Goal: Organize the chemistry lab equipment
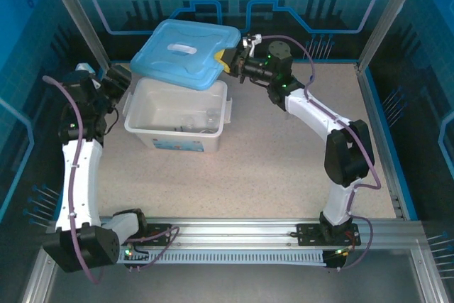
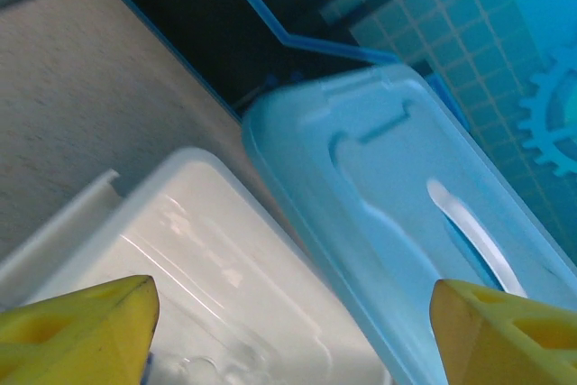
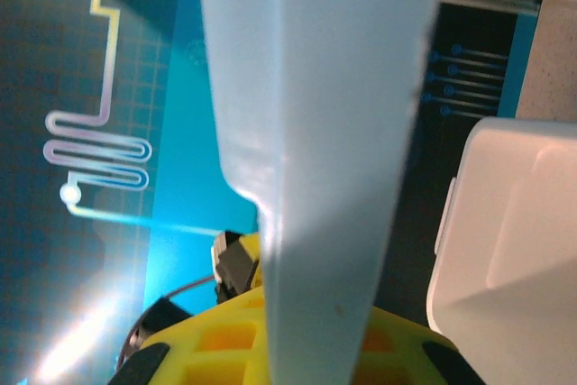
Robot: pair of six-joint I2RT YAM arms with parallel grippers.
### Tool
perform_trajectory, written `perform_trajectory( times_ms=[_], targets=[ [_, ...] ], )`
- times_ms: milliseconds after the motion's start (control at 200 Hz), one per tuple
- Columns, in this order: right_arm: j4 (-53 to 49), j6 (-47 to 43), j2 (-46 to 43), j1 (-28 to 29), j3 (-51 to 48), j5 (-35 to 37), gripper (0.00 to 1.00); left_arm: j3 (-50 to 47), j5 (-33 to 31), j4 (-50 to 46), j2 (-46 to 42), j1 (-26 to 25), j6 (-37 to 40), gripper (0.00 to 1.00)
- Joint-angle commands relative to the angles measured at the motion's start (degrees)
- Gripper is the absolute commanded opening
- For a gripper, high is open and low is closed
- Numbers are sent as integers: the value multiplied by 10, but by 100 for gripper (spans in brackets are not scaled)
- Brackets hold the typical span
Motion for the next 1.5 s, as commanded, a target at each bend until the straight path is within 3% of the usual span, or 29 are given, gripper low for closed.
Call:
perform_trajectory(
  times_ms=[0,160,651,901,1496],
  targets=[
    [25,-10,-39,-18,-2,-77,6,10,-27,-32,6,16,33,80],
    [72,27,-40,-27,-40,-128,7,-18,-23,-21,5,26,33,79],
    [220,119,-16,-6,-113,-195,8,-82,-5,23,12,40,22,78],
    [223,114,-1,4,-142,-205,8,-82,2,14,15,67,32,78],
    [244,127,44,14,-139,-210,8,-118,35,-11,64,61,22,77]
  ],
)
